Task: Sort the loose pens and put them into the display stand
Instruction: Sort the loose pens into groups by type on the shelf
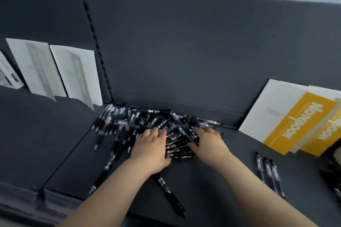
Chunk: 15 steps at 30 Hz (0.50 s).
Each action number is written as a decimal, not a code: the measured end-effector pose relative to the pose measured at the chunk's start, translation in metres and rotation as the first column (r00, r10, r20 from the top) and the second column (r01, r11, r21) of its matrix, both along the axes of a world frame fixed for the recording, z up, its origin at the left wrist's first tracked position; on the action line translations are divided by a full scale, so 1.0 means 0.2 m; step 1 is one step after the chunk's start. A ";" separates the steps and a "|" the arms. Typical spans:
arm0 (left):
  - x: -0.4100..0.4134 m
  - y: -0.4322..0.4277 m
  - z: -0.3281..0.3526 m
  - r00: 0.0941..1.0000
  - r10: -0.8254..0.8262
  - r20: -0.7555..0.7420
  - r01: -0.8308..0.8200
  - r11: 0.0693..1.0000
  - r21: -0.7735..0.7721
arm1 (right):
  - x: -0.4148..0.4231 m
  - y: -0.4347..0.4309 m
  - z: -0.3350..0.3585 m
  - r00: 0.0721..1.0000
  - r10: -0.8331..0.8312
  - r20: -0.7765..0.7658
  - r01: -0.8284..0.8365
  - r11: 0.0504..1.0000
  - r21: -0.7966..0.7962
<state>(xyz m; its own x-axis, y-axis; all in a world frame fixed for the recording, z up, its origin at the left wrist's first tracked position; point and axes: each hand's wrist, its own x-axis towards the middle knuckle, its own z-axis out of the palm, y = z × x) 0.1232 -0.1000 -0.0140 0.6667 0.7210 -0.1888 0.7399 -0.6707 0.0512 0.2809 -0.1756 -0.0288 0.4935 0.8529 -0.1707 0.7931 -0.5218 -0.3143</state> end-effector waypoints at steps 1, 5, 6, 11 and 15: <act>0.01 0.02 0.00 1.000 -0.020 -0.009 0.020 1.000 -0.006 | -0.01 0.03 0.00 1.000 -0.010 0.016 0.011 1.000 -0.020; 0.05 0.08 0.01 0.994 -0.094 -0.047 0.093 0.995 -0.026 | -0.02 0.08 0.00 0.996 -0.085 0.040 0.087 0.994 -0.061; 0.06 0.09 0.01 0.992 -0.110 -0.058 0.108 0.993 -0.037 | -0.02 0.08 -0.01 0.994 -0.107 0.033 0.109 0.991 -0.073; 0.09 0.14 0.02 0.989 -0.144 -0.027 0.138 0.978 -0.156 | -0.01 0.08 -0.01 0.988 -0.155 -0.014 0.154 0.986 -0.063; 0.10 0.17 0.04 0.983 -0.181 0.036 0.184 0.976 -0.113 | 0.00 0.06 0.00 0.985 -0.169 -0.031 0.170 0.985 0.042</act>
